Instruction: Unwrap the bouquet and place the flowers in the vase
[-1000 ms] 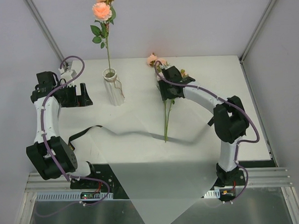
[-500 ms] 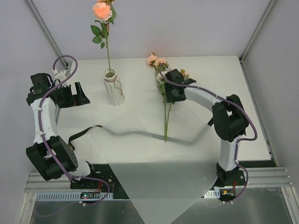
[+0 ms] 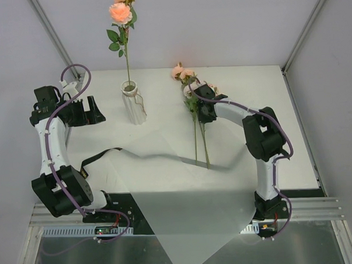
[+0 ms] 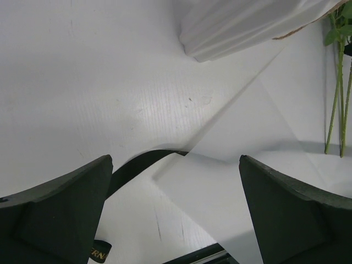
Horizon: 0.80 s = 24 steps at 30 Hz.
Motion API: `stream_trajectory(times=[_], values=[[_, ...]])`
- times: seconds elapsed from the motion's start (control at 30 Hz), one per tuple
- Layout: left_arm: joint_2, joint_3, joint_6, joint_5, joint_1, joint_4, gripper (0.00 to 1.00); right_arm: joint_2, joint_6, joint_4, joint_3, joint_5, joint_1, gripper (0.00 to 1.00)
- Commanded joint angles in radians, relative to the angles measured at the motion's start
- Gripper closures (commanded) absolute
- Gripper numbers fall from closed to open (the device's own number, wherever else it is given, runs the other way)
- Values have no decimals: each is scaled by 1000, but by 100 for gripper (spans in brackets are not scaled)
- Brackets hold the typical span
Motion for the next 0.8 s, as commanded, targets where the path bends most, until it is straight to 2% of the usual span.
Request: stream_trajectory(times=[0.0, 0.07, 0.23, 0.43, 0.6, 0.63, 0.73, 0.77], values=[[-14, -3, -10, 59, -1, 3, 1, -88, 37, 44, 4, 6, 1, 95], [-10, 0, -10, 59, 0, 3, 1, -136, 38, 55, -19, 21, 1, 99], [-19, 32, -56, 13, 0, 3, 1, -335, 26, 77, -53, 47, 0, 99], [-31, 45, -84, 45, 0, -1, 1, -516, 11, 130, -45, 35, 3, 99], [-25, 49, -98, 60, 0, -1, 1, -588, -6, 389, -21, -153, 15, 99], [-25, 51, -101, 65, 0, -1, 1, -587, -11, 551, -19, -240, 18, 99], [-20, 58, -113, 79, 0, -1, 1, -541, -6, 801, 35, -354, 38, 99], [-16, 60, -119, 88, 0, -1, 1, -494, -6, 836, 67, -380, 53, 99]])
